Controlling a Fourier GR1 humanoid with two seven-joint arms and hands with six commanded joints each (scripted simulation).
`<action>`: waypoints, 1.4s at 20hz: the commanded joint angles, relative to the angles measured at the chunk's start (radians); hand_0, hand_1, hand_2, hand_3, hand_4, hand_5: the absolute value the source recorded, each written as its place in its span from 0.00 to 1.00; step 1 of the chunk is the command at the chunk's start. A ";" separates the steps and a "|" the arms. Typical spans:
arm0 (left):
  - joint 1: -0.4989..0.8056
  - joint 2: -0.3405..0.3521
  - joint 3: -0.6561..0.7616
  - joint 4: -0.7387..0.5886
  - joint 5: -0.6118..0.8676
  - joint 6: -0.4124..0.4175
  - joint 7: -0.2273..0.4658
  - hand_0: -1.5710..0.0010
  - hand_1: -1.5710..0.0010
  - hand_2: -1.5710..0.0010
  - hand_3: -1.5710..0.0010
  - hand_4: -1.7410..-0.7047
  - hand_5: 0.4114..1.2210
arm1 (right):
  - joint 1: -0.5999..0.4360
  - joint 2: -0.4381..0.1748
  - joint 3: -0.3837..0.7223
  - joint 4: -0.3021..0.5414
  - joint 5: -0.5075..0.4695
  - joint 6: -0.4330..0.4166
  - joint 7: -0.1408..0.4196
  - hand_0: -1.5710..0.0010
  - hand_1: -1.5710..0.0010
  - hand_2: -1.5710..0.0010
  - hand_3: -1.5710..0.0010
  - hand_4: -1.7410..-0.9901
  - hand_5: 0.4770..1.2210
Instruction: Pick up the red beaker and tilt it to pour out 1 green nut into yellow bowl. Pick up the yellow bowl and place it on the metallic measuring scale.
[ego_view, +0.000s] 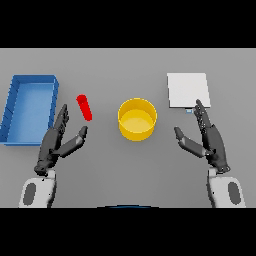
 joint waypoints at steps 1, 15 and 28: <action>-0.030 -0.004 0.008 0.039 -0.002 0.005 -0.012 1.00 1.00 1.00 1.00 0.52 0.31 | 0.000 0.000 -0.001 -0.004 -0.004 0.002 -0.001 1.00 1.00 1.00 1.00 0.60 0.20; -0.377 -0.016 0.093 0.470 -0.052 0.086 -0.114 1.00 1.00 1.00 1.00 0.50 0.28 | -0.014 -0.019 -0.021 -0.003 -0.004 -0.004 0.021 1.00 1.00 1.00 1.00 0.58 0.21; -0.524 -0.072 0.193 0.696 0.008 0.144 -0.254 0.40 0.41 0.42 0.47 0.31 0.66 | -0.014 -0.022 -0.034 0.003 -0.012 -0.008 0.027 1.00 1.00 1.00 1.00 0.60 0.23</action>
